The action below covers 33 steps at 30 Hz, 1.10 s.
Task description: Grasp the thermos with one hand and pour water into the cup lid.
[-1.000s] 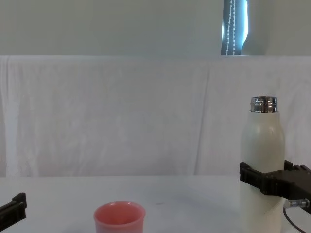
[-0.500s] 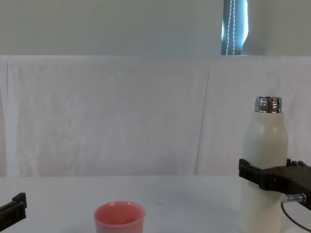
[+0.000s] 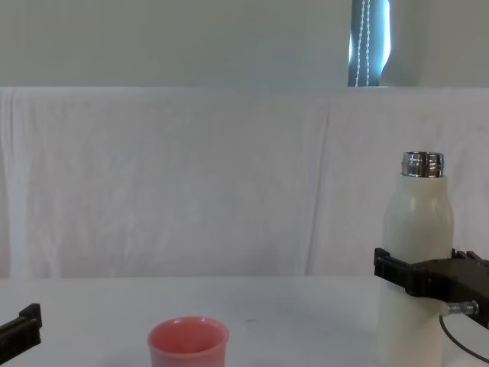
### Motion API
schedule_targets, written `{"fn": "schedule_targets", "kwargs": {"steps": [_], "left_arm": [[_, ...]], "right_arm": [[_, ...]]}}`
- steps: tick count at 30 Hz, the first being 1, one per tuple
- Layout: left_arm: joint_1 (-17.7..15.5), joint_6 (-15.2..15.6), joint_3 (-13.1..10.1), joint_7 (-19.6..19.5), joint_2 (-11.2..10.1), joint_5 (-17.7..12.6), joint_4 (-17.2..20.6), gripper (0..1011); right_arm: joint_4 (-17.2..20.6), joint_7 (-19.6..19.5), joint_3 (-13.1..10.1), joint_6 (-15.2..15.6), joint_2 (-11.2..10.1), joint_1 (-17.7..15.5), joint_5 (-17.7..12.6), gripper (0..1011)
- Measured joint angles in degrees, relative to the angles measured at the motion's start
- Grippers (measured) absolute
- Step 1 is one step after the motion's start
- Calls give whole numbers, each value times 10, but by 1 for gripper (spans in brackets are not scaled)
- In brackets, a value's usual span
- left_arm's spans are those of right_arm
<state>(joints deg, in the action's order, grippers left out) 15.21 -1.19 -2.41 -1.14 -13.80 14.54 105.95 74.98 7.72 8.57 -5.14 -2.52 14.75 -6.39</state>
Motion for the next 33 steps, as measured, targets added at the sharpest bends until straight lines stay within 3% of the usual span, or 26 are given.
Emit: {"fn": "schedule_targets", "kwargs": {"steps": [18,33], "left_arm": [[0,0,0,0,0,0,0,1001],[0,0,0,0,0,0,0,1001]], "right_arm": [[3,0,0,0,0,-2,0,959],[72,13,6,12,-19,3,6,959]]}}
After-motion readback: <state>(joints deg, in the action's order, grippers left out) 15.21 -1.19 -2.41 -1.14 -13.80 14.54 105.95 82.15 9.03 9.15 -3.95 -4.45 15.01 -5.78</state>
